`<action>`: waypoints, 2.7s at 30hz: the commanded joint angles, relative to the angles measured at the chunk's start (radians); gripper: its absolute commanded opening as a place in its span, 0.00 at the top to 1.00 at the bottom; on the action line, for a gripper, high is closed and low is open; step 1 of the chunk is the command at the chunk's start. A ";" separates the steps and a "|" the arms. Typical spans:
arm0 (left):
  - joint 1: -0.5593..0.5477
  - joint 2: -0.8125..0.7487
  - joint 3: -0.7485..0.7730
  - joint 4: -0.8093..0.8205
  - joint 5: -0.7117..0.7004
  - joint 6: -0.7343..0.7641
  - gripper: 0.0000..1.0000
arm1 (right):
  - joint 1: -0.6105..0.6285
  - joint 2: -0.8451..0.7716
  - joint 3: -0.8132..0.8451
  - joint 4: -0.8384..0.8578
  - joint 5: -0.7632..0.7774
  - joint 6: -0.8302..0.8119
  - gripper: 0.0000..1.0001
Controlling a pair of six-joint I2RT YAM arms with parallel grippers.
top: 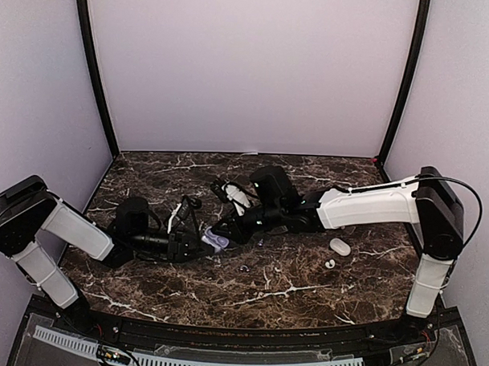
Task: Insert the wireless bluetooth earbuds into the charging case
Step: Pass from the right arm to the left
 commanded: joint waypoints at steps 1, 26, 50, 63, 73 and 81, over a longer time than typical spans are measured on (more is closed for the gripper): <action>-0.001 -0.005 -0.011 0.048 0.019 -0.013 0.37 | 0.010 -0.026 0.004 0.041 0.006 -0.018 0.89; -0.001 -0.005 -0.025 0.017 0.036 0.006 0.55 | 0.011 -0.005 0.018 0.048 0.006 -0.018 0.89; -0.002 -0.004 -0.024 0.030 0.036 -0.002 0.41 | 0.010 -0.015 0.005 0.061 -0.010 -0.018 0.89; -0.002 -0.008 -0.026 0.041 0.039 0.000 0.58 | 0.015 -0.006 0.009 0.062 -0.028 -0.020 0.89; -0.002 0.002 -0.025 0.041 0.041 0.000 0.70 | 0.015 -0.012 0.006 0.063 -0.017 -0.020 0.88; -0.001 -0.015 -0.041 0.043 0.022 0.008 0.71 | 0.014 -0.076 -0.062 0.096 0.037 -0.003 0.82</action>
